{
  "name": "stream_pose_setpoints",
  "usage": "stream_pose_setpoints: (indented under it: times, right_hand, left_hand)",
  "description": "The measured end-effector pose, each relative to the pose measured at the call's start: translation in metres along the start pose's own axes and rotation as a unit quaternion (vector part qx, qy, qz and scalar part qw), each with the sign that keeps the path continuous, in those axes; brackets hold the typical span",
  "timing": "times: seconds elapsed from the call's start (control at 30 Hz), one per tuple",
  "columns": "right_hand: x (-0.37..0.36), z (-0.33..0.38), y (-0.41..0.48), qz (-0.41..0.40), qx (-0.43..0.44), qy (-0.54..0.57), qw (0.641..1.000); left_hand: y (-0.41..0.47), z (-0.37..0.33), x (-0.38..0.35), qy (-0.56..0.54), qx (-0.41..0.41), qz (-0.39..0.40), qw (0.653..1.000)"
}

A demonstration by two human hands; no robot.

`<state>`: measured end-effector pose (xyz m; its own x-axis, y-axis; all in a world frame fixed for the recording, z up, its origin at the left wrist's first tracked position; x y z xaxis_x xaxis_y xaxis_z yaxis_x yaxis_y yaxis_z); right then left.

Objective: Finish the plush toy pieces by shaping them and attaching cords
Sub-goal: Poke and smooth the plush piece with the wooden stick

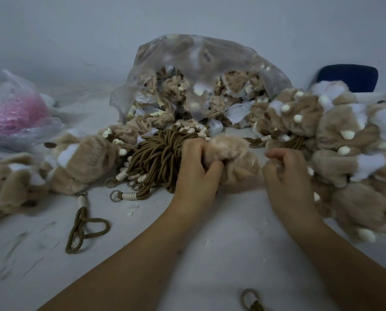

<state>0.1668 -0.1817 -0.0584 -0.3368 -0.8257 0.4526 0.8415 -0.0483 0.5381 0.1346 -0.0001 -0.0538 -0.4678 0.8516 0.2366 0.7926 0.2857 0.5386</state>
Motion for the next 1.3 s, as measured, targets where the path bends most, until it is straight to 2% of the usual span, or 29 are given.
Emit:
stream_pose_setpoints:
  times: [0.07, 0.17, 0.23, 0.3, 0.37, 0.5, 0.6, 0.73, 0.77, 0.83, 0.9, 0.93, 1.07, 1.1, 1.3]
  right_hand:
    - [-0.008, -0.014, 0.000, 0.059, -0.041, -0.121, 0.990]
    - [-0.023, -0.015, -0.005, 0.160, -0.004, -0.299, 0.941]
    - [-0.024, -0.014, -0.005, 0.173, -0.006, -0.318, 0.932]
    - [-0.021, -0.013, -0.004, 0.154, -0.017, -0.300, 0.941]
    - [-0.020, -0.014, -0.004, 0.126, -0.018, -0.295, 0.947]
    - [-0.023, -0.021, -0.003, 0.157, -0.003, -0.394, 0.906]
    - [-0.021, -0.018, -0.002, 0.171, -0.018, -0.356, 0.919]
    - [-0.022, -0.020, -0.001, 0.194, -0.065, -0.301, 0.931]
    - [-0.020, -0.020, -0.001, 0.180, -0.079, -0.258, 0.946]
    - [-0.015, -0.014, -0.002, 0.127, -0.098, -0.100, 0.982]
    - [-0.010, 0.000, -0.004, 0.081, -0.070, 0.035, 0.994]
    - [-0.009, 0.007, -0.007, 0.076, -0.036, 0.056, 0.995]
    - [-0.009, 0.031, -0.017, 0.107, 0.137, -0.027, 0.984]
    - [-0.010, 0.032, -0.018, 0.117, 0.158, -0.048, 0.979]
    - [-0.012, 0.028, -0.015, 0.147, 0.139, -0.127, 0.971]
  left_hand:
    - [0.000, -0.001, 0.003, -0.005, -0.006, -0.014, 1.000]
    - [-0.003, 0.004, 0.002, -0.044, 0.049, -0.005, 0.998]
    - [-0.003, 0.010, 0.003, -0.074, 0.091, -0.014, 0.993]
    - [-0.001, 0.013, 0.007, -0.086, 0.108, -0.038, 0.990]
    - [0.000, 0.012, 0.012, -0.080, 0.087, -0.067, 0.991]
    - [-0.001, 0.007, 0.016, -0.035, 0.013, -0.097, 0.995]
    - [0.000, 0.012, 0.014, -0.023, 0.004, -0.089, 0.996]
    - [-0.001, 0.025, 0.010, -0.097, 0.087, -0.071, 0.989]
    - [-0.001, 0.028, 0.010, -0.115, 0.106, -0.069, 0.985]
    - [-0.001, 0.029, 0.009, -0.134, 0.130, -0.068, 0.980]
    - [-0.001, 0.026, 0.011, -0.136, 0.136, -0.078, 0.978]
    - [-0.001, 0.025, 0.012, -0.135, 0.136, -0.090, 0.977]
    - [-0.001, 0.024, 0.023, -0.146, 0.118, -0.151, 0.971]
    - [-0.001, 0.023, 0.025, -0.143, 0.108, -0.156, 0.971]
    - [0.000, 0.020, 0.027, -0.112, 0.071, -0.166, 0.977]
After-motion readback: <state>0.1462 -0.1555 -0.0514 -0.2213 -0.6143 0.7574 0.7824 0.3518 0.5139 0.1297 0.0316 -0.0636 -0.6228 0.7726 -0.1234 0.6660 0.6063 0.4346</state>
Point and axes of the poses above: each hand's wrist, its own y-axis towards the middle knuckle, its own x-axis out of the back of the hand, z = x × y, the point moved 5 cm from there along y, towards the middle knuckle, and after that the axes turned 1 degree about -y, right-handed, at the moved point
